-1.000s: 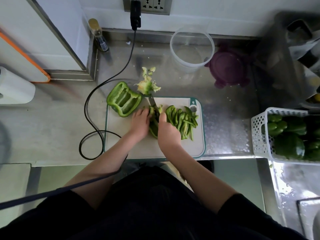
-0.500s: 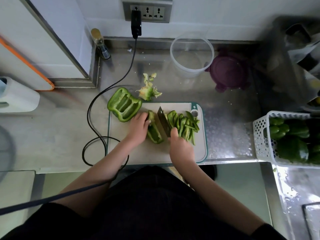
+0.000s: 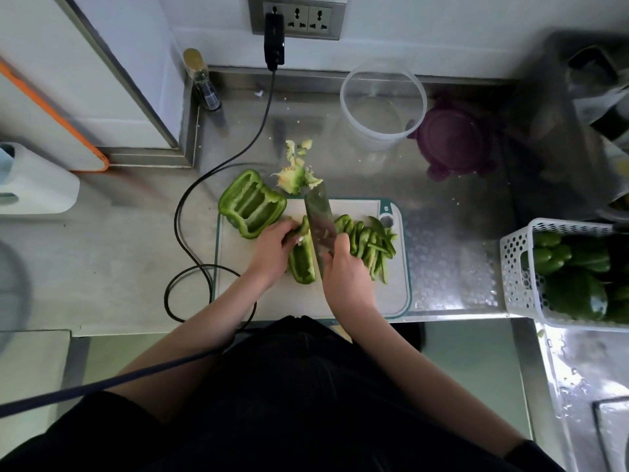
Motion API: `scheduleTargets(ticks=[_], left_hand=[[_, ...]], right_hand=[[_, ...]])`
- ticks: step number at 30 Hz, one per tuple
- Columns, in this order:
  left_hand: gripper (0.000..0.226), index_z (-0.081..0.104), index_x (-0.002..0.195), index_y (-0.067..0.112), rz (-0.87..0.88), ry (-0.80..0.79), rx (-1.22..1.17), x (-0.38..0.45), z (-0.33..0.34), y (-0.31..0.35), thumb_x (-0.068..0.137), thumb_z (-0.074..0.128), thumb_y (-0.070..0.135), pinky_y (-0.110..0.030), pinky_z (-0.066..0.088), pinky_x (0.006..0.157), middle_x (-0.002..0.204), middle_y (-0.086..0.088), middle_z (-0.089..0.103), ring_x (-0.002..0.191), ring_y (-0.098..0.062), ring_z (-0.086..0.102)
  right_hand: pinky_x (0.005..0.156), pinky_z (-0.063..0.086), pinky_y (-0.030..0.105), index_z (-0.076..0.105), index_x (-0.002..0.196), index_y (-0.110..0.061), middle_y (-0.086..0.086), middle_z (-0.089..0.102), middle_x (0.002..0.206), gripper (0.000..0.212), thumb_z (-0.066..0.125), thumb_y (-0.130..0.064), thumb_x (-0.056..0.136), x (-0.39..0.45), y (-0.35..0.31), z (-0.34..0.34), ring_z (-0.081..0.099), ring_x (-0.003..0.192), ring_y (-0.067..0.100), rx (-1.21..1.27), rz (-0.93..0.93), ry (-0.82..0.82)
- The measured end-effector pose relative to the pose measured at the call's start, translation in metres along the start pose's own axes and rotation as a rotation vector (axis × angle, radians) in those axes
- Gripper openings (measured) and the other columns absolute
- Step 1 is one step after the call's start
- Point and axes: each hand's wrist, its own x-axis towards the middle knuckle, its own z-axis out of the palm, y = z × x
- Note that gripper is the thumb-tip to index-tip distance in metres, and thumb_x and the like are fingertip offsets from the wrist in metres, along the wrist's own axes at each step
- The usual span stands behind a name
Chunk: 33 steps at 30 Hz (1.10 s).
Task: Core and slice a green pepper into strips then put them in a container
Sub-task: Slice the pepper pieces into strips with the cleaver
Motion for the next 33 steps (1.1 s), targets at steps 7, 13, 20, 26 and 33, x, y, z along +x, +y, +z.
scheduleTargets(ticks=[7, 13, 20, 26, 33], left_hand=[[0.017, 0.066, 0.104, 0.009, -0.064, 0.036, -0.042, 0.001, 0.002, 0.000, 0.091, 0.055, 0.008, -0.020, 0.044, 0.078, 0.099, -0.001, 0.066, 0.093, -0.014, 0.060], [0.016, 0.065, 0.104, 0.009, -0.082, 0.052, -0.060, -0.001, 0.002, 0.006, 0.092, 0.055, 0.007, 0.001, 0.037, 0.067, 0.096, 0.003, 0.062, 0.087, -0.008, 0.056], [0.019, 0.064, 0.109, 0.006, -0.087, 0.066, -0.010, 0.000, 0.000, 0.007, 0.092, 0.056, 0.009, -0.013, 0.038, 0.075, 0.100, 0.002, 0.061, 0.092, -0.011, 0.055], [0.021, 0.064, 0.111, 0.005, -0.102, 0.059, 0.006, 0.000, 0.001, 0.005, 0.092, 0.057, 0.010, -0.020, 0.039, 0.080, 0.107, -0.007, 0.064, 0.095, -0.012, 0.054], [0.014, 0.062, 0.102, 0.004, -0.086, 0.053, 0.083, 0.000, 0.000, 0.009, 0.092, 0.057, 0.012, -0.009, 0.032, 0.063, 0.093, 0.003, 0.057, 0.084, -0.010, 0.051]], right_hand=[[0.052, 0.046, 0.038, 0.031, 0.117, -0.009, -0.001, 0.043, 0.060, 0.019, 0.031, -0.022, 0.103, 0.004, -0.005, 0.011, 0.054, 0.060, 0.026, -0.072, -0.009, 0.027], [0.051, 0.048, 0.036, 0.027, 0.126, -0.011, 0.006, 0.056, 0.070, 0.027, 0.038, -0.010, 0.101, 0.011, -0.005, 0.023, 0.062, 0.065, 0.028, -0.145, 0.015, 0.029], [0.051, 0.045, 0.033, 0.024, 0.133, -0.010, 0.010, 0.064, 0.080, 0.036, 0.038, -0.007, 0.100, 0.013, 0.002, 0.033, 0.063, 0.068, 0.028, -0.166, 0.023, -0.005], [0.058, 0.049, 0.033, 0.018, 0.140, -0.010, 0.011, 0.065, 0.086, 0.051, 0.040, 0.002, 0.096, 0.014, 0.001, 0.035, 0.065, 0.074, 0.028, -0.281, 0.004, -0.054], [0.058, 0.048, 0.032, 0.015, 0.143, -0.009, 0.012, 0.066, 0.091, 0.059, 0.040, 0.008, 0.092, 0.018, -0.001, 0.032, 0.065, 0.078, 0.028, -0.310, 0.025, -0.080]])
